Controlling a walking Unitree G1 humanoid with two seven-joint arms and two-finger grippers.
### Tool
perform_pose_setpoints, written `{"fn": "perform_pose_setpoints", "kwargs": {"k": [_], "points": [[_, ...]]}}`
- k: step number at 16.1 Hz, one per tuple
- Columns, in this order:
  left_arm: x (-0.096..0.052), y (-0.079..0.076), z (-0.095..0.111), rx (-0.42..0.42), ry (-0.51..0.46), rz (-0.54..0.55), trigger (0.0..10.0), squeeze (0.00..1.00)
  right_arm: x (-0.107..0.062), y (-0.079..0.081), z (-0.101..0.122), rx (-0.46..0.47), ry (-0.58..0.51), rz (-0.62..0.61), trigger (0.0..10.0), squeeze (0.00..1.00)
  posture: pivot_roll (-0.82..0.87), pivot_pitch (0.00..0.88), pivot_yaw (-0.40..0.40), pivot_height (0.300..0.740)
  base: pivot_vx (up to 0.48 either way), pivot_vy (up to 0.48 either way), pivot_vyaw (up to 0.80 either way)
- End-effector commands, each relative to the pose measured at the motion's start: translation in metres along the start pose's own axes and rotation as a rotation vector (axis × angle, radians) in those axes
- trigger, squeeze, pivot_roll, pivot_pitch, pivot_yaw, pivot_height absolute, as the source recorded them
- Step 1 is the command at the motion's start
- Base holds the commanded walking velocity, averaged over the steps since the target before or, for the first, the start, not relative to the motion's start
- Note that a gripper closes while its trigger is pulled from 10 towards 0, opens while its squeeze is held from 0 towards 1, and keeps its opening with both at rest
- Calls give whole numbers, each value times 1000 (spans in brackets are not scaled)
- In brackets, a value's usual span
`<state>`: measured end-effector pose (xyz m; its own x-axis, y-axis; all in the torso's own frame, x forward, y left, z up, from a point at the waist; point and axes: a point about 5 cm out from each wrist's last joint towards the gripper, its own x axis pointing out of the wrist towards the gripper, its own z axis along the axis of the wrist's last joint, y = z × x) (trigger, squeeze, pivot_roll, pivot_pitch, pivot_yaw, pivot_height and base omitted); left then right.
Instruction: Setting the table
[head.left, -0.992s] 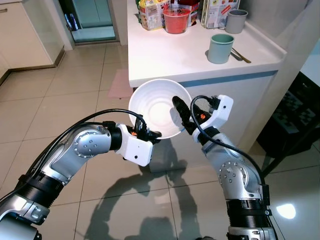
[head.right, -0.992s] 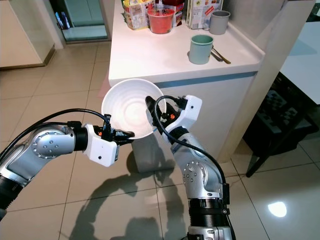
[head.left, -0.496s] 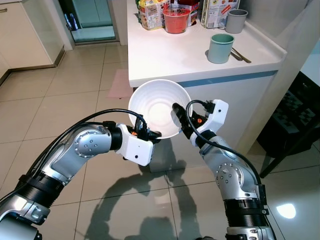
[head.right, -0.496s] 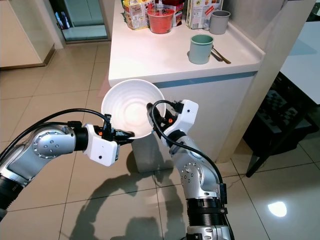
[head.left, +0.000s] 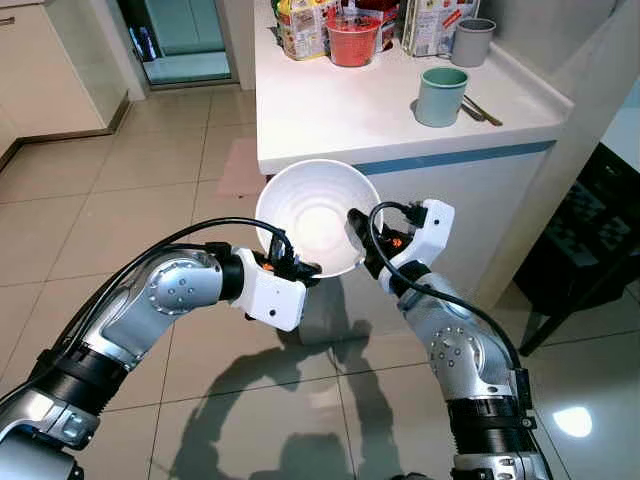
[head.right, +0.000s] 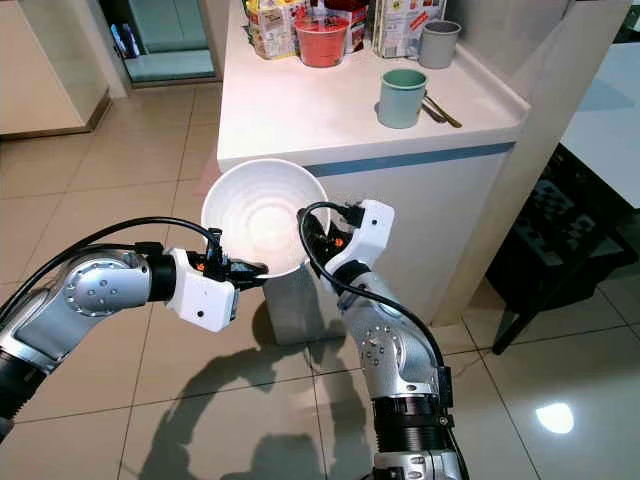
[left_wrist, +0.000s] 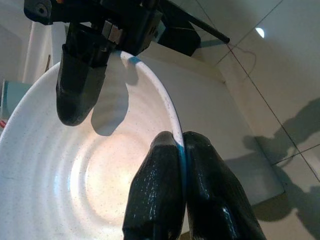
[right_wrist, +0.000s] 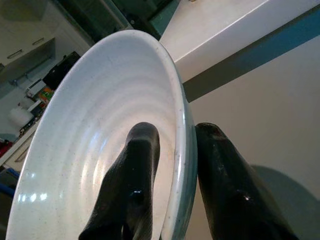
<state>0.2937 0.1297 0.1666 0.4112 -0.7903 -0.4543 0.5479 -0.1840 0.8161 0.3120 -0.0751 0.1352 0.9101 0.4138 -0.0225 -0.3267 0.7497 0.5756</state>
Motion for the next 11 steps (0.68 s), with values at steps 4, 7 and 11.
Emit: {"fn": "perform_pose_setpoints", "kwargs": {"k": [4,7,11], "points": [[-4,16,12,43,-57,79,0,0,-2,-4,-7,-13,25,-20,0,0,170,0,80,740,0,0,0],[-3,17,12,41,-56,83,0,0,-2,-3,-8,-17,22,-21,0,0,171,0,80,740,0,0,0],[-3,16,12,40,-55,87,0,0,-3,-3,-8,-21,21,-18,0,0,172,0,77,740,0,0,0]]}}
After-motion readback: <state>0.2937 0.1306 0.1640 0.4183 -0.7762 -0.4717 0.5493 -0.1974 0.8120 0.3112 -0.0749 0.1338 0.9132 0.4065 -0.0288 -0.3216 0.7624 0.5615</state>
